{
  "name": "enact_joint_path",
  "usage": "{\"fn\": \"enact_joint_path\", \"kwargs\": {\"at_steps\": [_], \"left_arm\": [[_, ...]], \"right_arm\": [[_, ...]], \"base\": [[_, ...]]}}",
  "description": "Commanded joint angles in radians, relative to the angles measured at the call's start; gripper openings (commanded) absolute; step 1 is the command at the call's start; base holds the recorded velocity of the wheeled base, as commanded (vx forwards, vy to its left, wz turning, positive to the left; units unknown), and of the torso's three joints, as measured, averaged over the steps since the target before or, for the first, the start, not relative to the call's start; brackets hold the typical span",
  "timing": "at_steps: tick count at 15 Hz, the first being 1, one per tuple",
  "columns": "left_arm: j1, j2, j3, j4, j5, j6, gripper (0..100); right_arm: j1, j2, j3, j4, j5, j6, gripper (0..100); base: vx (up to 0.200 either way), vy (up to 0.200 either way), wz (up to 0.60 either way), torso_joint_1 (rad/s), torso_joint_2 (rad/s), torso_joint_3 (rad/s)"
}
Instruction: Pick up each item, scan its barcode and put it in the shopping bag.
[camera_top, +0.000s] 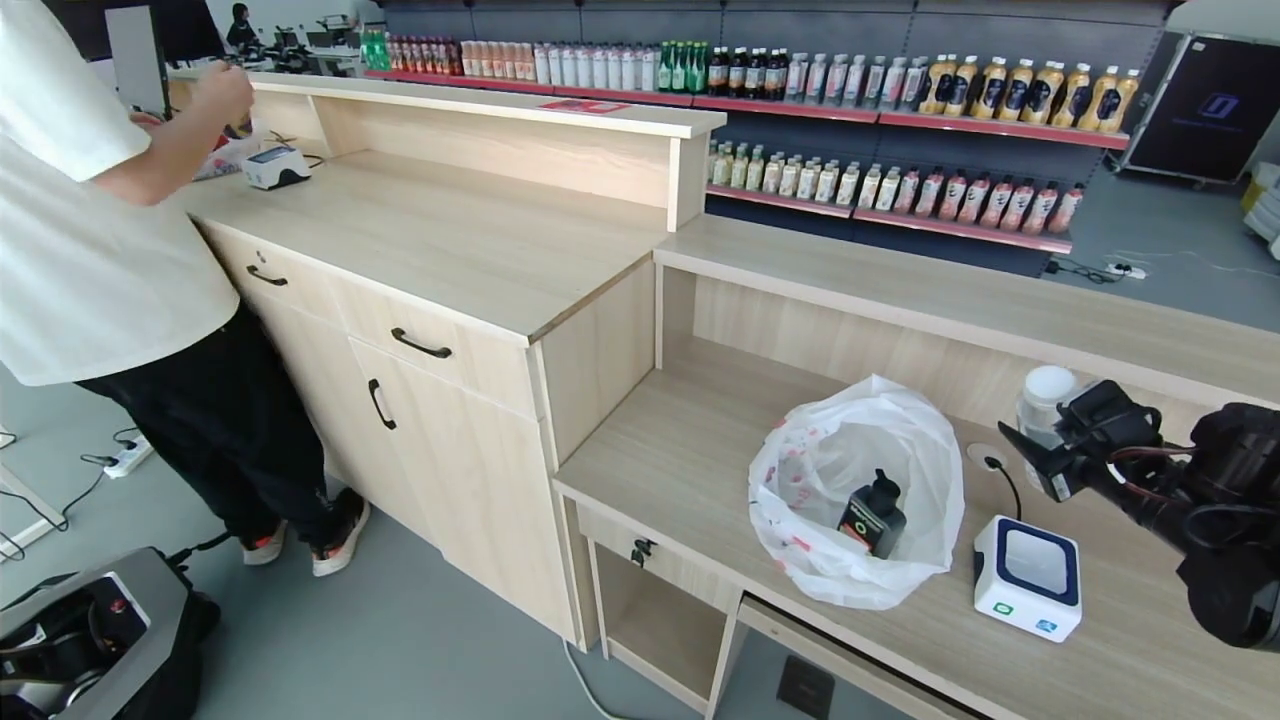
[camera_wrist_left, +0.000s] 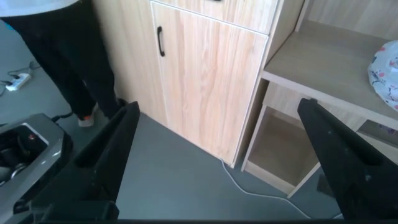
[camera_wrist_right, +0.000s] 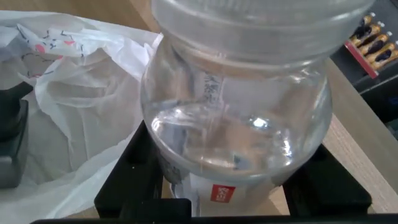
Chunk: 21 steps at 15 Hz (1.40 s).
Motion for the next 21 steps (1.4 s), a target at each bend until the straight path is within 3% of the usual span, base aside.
{"fn": "enact_joint_path", "kwargs": {"at_steps": [1,4,17,21], "left_arm": [[-0.001,0.000,0.000,0.000,0.000,-0.001,100],[-0.001,0.000,0.000,0.000,0.000,-0.001,100],[0.000,0.000,0.000,0.000,0.002,-0.001,100],[0.000,0.000,0.000,0.000,0.000,-0.001,100]], "right_arm": [[-0.015,0.065,-0.011,-0.003,0.006,-0.001,0],[-0.030,0.099,-0.040,-0.003,0.011,0.001,0],[-0.066,0.211,-0.206,-0.003,0.256,-0.059,0],[-0.079,0.234,-0.206,-0.003,0.269,-0.082,0]], "base": [[0.000,0.000,0.00,0.000,0.00,0.000],[0.000,0.000,0.00,0.000,0.00,0.000],[0.000,0.000,0.00,0.000,0.00,0.000],[0.000,0.000,0.00,0.000,0.00,0.000]]}}
